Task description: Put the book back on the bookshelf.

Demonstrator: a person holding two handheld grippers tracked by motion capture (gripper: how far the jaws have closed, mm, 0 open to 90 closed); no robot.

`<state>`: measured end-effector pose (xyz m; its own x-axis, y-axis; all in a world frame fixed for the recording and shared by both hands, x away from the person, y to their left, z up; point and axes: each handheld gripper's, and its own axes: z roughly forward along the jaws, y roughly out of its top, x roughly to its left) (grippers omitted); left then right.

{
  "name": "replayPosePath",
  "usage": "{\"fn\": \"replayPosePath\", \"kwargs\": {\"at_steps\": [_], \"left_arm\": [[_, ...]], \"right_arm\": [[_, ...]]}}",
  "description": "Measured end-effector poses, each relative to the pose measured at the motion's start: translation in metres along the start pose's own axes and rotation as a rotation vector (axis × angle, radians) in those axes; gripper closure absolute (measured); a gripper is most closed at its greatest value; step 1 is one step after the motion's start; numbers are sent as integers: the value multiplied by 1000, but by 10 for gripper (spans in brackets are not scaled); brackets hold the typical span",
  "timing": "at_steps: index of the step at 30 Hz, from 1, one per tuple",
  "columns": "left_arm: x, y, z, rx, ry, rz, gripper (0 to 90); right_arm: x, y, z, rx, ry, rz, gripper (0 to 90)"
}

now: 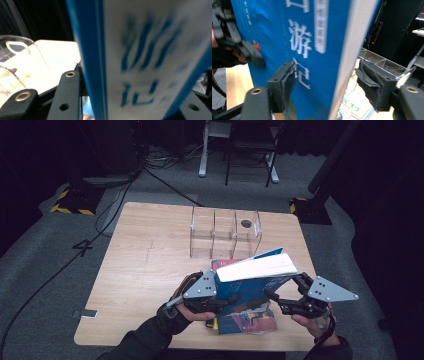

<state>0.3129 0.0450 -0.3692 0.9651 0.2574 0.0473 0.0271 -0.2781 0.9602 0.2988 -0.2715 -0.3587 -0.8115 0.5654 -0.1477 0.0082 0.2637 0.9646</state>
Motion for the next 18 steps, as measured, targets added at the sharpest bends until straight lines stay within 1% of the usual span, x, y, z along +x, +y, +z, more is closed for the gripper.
{"fn": "replayPosePath", "kwargs": {"at_steps": [2,4,7,11,14,16,18], "left_arm": [[-1,6,-2,-12,18,9,562],[-1,10,-3,-24,22,4,559],[-1,18,-4,-33,28,11,558],[-2,31,-4,-2,39,40,565],[-3,39,-4,18,52,52,560],[-3,45,-5,8,48,47,550],[-2,54,-9,-26,42,42,534]], "right_arm": [[2,1,2,5,-18,-8,328],[1,1,2,5,-14,-1,340],[0,2,1,6,-4,6,355],[0,2,0,5,-3,1,359],[0,1,0,7,-3,5,369],[0,1,0,6,-4,4,378],[-1,1,0,1,1,1,386]]}}
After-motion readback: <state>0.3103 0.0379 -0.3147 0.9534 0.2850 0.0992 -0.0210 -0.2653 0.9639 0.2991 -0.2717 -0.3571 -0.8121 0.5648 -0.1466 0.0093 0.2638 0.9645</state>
